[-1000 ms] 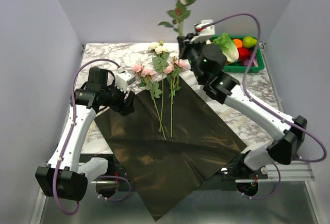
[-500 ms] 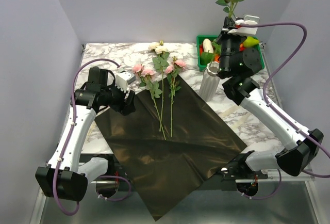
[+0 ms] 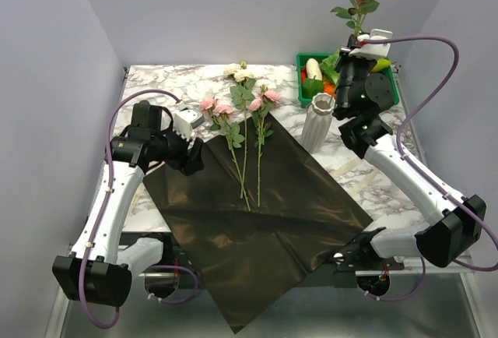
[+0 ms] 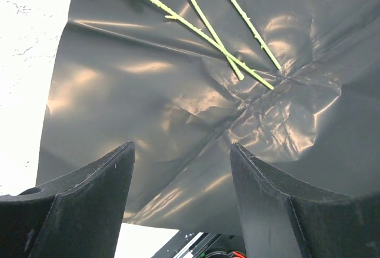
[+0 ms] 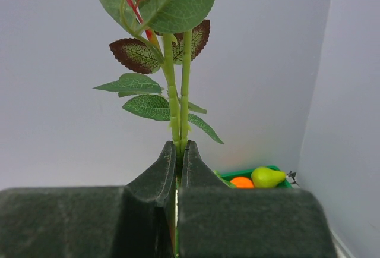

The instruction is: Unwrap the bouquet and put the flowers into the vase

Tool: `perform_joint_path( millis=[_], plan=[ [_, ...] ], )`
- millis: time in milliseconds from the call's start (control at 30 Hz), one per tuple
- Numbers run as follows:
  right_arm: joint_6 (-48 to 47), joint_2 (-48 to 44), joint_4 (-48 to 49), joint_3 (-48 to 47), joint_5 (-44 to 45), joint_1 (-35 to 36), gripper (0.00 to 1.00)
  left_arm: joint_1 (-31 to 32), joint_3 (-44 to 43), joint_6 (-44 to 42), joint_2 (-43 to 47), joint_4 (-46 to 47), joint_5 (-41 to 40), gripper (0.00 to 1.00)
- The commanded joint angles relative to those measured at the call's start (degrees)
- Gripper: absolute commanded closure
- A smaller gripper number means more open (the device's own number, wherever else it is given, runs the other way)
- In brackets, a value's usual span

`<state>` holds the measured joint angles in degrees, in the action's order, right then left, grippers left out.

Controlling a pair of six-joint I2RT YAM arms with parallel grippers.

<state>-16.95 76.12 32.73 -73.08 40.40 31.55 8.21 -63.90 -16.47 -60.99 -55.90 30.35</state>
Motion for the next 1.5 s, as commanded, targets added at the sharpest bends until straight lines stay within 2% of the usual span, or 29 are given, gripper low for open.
perform_joint_path(
  millis=[0,267,367,400,467,700,900,1067,1233,1267,1467],
  plan=[
    [2.2,0.8,1.3,2.8,-0.6,-0.4,0.99,-0.3,-1.8,-0.4,0.7,-0.5,1.2,0.26],
    [7.7,-0.3,-4.1,6.4,-3.0,-0.4,0.99,-0.3,-2.1,0.2,0.9,-0.1,1.2,0.26],
    [10.3,-1.6,-7.6,7.8,-5.4,-0.4,0.89,-0.3,-2.1,0.5,1.0,0.1,1.2,0.26],
    [11.0,-1.9,-8.6,8.0,-5.9,-0.4,0.82,-0.3,-2.1,0.6,1.1,0.1,1.1,0.26],
    [13.0,-3.2,-11.3,9.1,-6.9,-0.4,0.78,-0.3,-2.2,0.6,1.1,0.2,1.1,0.26],
    [16.9,-10.6,-12.9,15.5,-12.8,-0.1,0.47,-0.3,-2.1,0.8,1.2,0.4,1.1,0.26],
    [19.3,-14.4,-14.7,17.7,-14.8,3.0,0.44,-0.3,-2.2,1.0,1.1,1.0,1.0,0.26],
    [17.6,-12.0,-15.1,18.8,-13.8,11.9,0.44,-0.3,-2.3,1.5,0.6,1.4,0.9,0.25],
    [21.8,-4.4,-18.6,18.2,-12.6,17.2,0.44,-0.3,-2.4,1.7,0.5,1.5,0.3,0.26],
    [23.1,-0.6,-20.1,17.2,-12.5,17.2,0.44,-0.3,-2.4,1.6,0.5,1.3,0.2,0.25],
    [30.7,12.8,-31.8,6.9,-13.2,17.2,0.47,-0.3,-2.8,0.9,0.9,0.7,-0.6,0.26]
  ],
)
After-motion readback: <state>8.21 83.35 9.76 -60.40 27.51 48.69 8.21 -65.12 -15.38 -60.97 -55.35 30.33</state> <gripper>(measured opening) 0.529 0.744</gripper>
